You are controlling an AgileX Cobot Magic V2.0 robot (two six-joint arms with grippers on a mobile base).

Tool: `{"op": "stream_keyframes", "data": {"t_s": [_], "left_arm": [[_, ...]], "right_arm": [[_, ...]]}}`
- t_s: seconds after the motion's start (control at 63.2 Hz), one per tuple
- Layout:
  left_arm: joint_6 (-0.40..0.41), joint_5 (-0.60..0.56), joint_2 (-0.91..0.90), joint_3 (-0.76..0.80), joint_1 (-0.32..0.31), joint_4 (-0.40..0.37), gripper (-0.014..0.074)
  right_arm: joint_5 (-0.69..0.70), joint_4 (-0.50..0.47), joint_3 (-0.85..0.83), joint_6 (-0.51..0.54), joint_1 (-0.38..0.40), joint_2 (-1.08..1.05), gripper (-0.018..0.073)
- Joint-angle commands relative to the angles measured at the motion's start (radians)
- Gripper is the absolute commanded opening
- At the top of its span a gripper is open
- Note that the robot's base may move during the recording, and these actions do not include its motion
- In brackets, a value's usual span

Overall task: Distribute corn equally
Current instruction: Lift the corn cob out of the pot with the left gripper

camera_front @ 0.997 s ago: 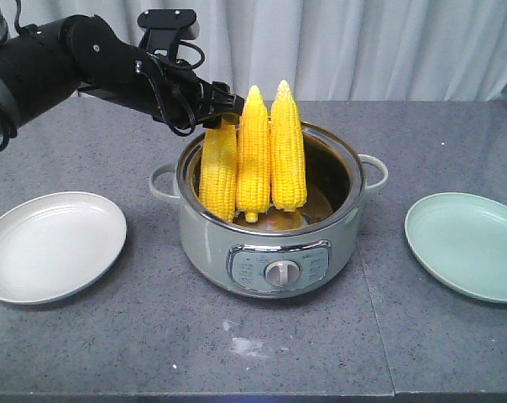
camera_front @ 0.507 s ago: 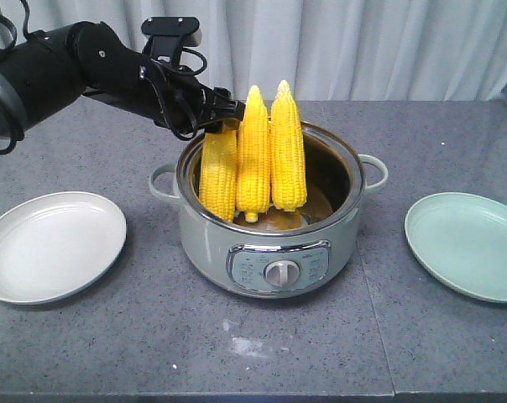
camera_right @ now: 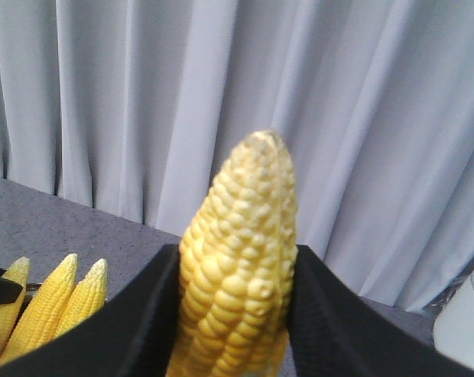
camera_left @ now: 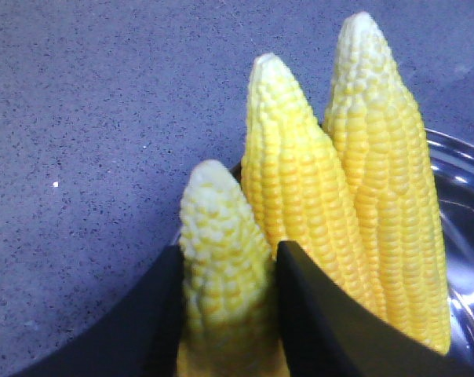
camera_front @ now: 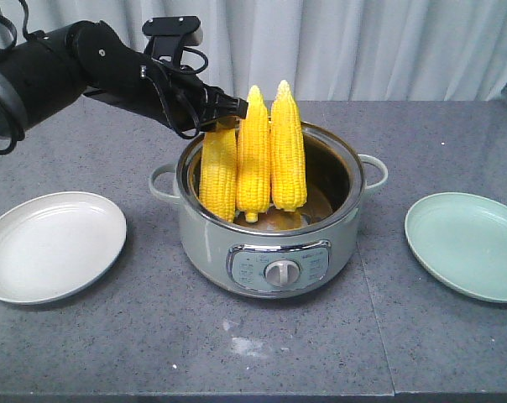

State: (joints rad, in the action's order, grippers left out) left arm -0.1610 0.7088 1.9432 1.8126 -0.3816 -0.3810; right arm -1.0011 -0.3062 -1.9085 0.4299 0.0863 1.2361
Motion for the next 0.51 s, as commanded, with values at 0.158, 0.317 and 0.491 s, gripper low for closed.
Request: {"op": "stream_keyframes", "data": {"t_s": [0.158,0.317,0.491], "left_arm": [[0.002,-0.052,-0.083,0.034,-0.004,-0.035,-0.0008],[0.002,-0.073,-0.139,0.062,0.0,-0.034,-0.0008],[0.002,-0.053,-0.199,0.153,0.0,-0.028,-0.0008]], "right_arm": [[0.074,-0.01,-0.024,0.003,0.006,-0.02,-0.0006],[0.074,-0.01,-0.024,0.003,0.006,-0.02,-0.0006],[0.07,-0.011,-0.024,0.001,0.006,-0.02,-0.0006]]}}
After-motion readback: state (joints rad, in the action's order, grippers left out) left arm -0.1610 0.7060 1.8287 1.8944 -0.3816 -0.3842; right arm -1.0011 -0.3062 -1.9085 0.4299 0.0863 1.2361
